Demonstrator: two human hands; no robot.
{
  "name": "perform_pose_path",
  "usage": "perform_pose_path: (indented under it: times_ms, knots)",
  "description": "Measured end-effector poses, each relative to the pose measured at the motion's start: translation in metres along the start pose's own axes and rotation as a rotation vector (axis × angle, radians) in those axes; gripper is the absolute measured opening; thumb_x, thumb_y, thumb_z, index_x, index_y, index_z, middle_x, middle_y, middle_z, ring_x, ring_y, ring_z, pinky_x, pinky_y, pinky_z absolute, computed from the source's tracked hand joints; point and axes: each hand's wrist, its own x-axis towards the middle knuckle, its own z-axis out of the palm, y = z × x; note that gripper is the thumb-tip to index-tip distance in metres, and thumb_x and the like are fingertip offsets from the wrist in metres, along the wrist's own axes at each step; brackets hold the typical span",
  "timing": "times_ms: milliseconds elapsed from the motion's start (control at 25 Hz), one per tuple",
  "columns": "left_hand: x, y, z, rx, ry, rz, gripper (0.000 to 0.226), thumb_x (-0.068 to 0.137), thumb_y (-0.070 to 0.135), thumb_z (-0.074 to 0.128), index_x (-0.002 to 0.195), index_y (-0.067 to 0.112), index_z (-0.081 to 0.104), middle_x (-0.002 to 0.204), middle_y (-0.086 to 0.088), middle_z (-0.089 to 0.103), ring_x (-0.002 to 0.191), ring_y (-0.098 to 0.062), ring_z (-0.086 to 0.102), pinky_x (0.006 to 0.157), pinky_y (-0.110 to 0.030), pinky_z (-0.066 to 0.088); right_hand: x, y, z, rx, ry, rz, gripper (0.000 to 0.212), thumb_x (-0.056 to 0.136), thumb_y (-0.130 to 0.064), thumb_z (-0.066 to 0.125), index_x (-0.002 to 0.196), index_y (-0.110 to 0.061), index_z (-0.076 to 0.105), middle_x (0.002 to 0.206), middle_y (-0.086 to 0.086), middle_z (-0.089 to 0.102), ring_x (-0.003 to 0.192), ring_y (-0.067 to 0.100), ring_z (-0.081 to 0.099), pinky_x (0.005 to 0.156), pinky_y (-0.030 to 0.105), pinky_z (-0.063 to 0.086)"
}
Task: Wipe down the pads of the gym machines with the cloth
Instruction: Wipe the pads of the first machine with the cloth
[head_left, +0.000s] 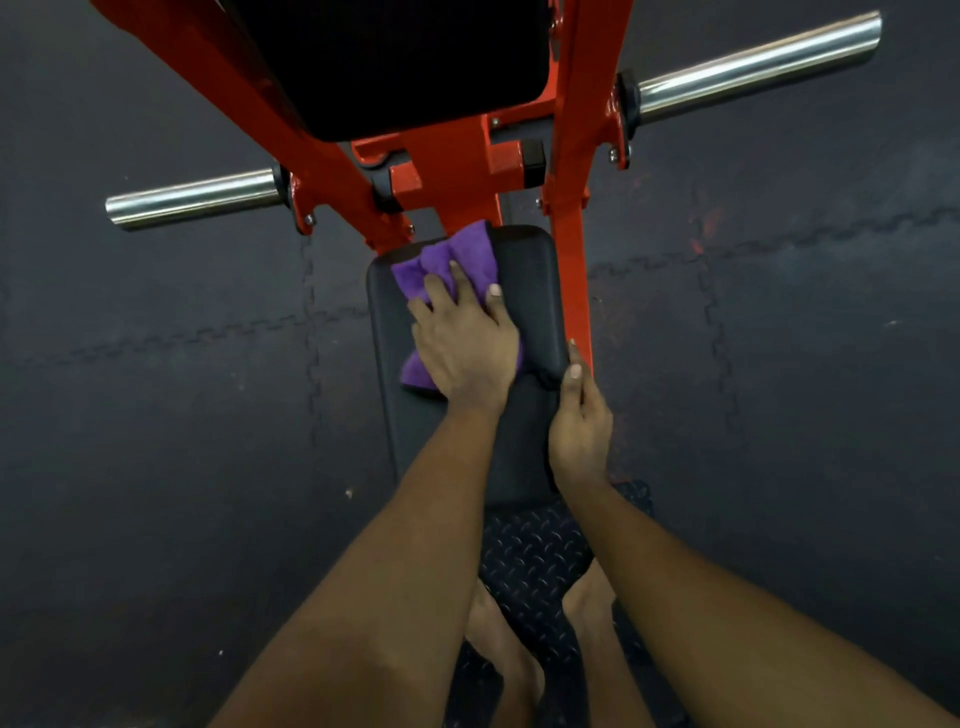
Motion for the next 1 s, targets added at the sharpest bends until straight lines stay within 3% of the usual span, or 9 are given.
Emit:
perform_pose_path:
  times_ms: [80, 160, 240, 320, 400, 520, 720, 880, 1000]
  knots:
    - [-0.021, 0.004, -0.005, -0.123, -0.046, 0.067, 0.052, 0.106, 0.048, 0.031, 0.145, 0.021, 0.051, 0.142, -0.008, 0.047, 0.110, -0.026, 0.052, 0.089, -0.043, 0.051, 0.004, 0.001, -0.019, 0.198, 0.048, 0.161, 0.042, 0.107, -0.052, 0.031, 0.118, -0.046, 0.071, 0.145, -0.006, 0.056, 0.138, 0.013, 0.048, 0.119, 0.040, 0.035]
    - [-0.029, -0.011, -0.014, -0.383, -0.023, 0.038, 0.049, 0.108, 0.045, 0.028, 0.137, 0.021, 0.060, 0.130, -0.004, 0.058, 0.102, -0.018, 0.058, 0.090, -0.042, 0.052, 0.007, -0.005, -0.037, 0.136, 0.173, 0.138, 0.040, 0.109, -0.044, 0.036, 0.117, -0.033, 0.073, 0.132, -0.005, 0.065, 0.127, 0.010, 0.056, 0.114, 0.041, 0.041]
    - [-0.027, -0.038, -0.021, -0.507, 0.108, 0.033, 0.047, 0.108, 0.041, 0.030, 0.134, 0.017, 0.062, 0.123, -0.004, 0.066, 0.107, -0.018, 0.060, 0.095, -0.039, 0.050, 0.012, -0.024, -0.038, 0.019, 0.307, -0.108, 0.038, 0.106, -0.039, 0.043, 0.124, -0.019, 0.070, 0.124, -0.005, 0.068, 0.118, 0.006, 0.060, 0.108, 0.043, 0.046]
    - [-0.026, -0.069, -0.022, -0.373, 0.201, 0.023, 0.044, 0.108, 0.034, 0.032, 0.139, 0.015, 0.058, 0.132, -0.005, 0.063, 0.118, -0.021, 0.053, 0.100, -0.036, 0.043, 0.020, -0.051, -0.012, -0.159, 0.285, -0.430, 0.042, 0.102, -0.042, 0.049, 0.130, -0.015, 0.065, 0.133, 0.003, 0.063, 0.127, 0.017, 0.054, 0.111, 0.049, 0.042]
    - [-0.029, -0.094, -0.018, -0.248, 0.114, -0.029, 0.045, 0.107, 0.027, 0.035, 0.149, 0.017, 0.045, 0.152, -0.004, 0.046, 0.134, -0.024, 0.042, 0.107, -0.040, 0.037, 0.025, -0.077, 0.029, -0.609, -0.019, -0.530, 0.064, 0.097, -0.063, 0.046, 0.150, -0.028, 0.045, 0.163, 0.006, 0.031, 0.150, 0.030, 0.026, 0.122, 0.055, 0.018]
    - [-0.042, -0.118, -0.011, -0.363, -0.119, -0.029, 0.055, 0.109, 0.020, 0.033, 0.161, 0.023, 0.016, 0.168, 0.005, 0.012, 0.148, -0.021, 0.027, 0.116, -0.040, 0.034, 0.031, -0.077, 0.067, -1.164, -0.253, -0.546, 0.084, 0.090, -0.083, 0.029, 0.159, -0.046, 0.001, 0.169, -0.002, -0.017, 0.154, 0.042, -0.009, 0.113, 0.074, 0.006]
    - [-0.040, -0.124, -0.016, -0.462, -0.185, -0.068, 0.061, 0.108, 0.012, 0.035, 0.161, 0.030, 0.011, 0.166, 0.018, 0.002, 0.136, -0.022, 0.045, 0.105, -0.033, 0.043, 0.083, -0.087, 0.072, -1.207, -0.160, -0.589, 0.062, 0.101, -0.061, 0.031, 0.158, -0.045, 0.015, 0.170, -0.004, 0.002, 0.153, 0.042, 0.005, 0.112, 0.073, 0.021]
    - [-0.037, -0.132, -0.015, -0.523, -0.190, -0.061, 0.065, 0.105, 0.002, 0.037, 0.159, 0.034, 0.019, 0.165, 0.018, 0.009, 0.136, -0.020, 0.046, 0.103, -0.017, 0.033, 0.107, -0.109, 0.097, -1.108, -0.078, -0.463, 0.052, 0.101, -0.051, 0.039, 0.152, -0.036, 0.037, 0.163, -0.002, 0.030, 0.151, 0.037, 0.018, 0.114, 0.067, 0.024]
    - [-0.037, -0.132, -0.015, -0.546, -0.182, -0.072, 0.069, 0.102, -0.002, 0.038, 0.158, 0.035, 0.023, 0.165, 0.016, 0.012, 0.133, -0.021, 0.051, 0.097, -0.014, 0.033, 0.076, -0.091, 0.089, -1.138, -0.111, -0.599, 0.054, 0.104, -0.048, 0.037, 0.156, -0.035, 0.032, 0.166, -0.003, 0.026, 0.153, 0.037, 0.017, 0.120, 0.060, 0.020]
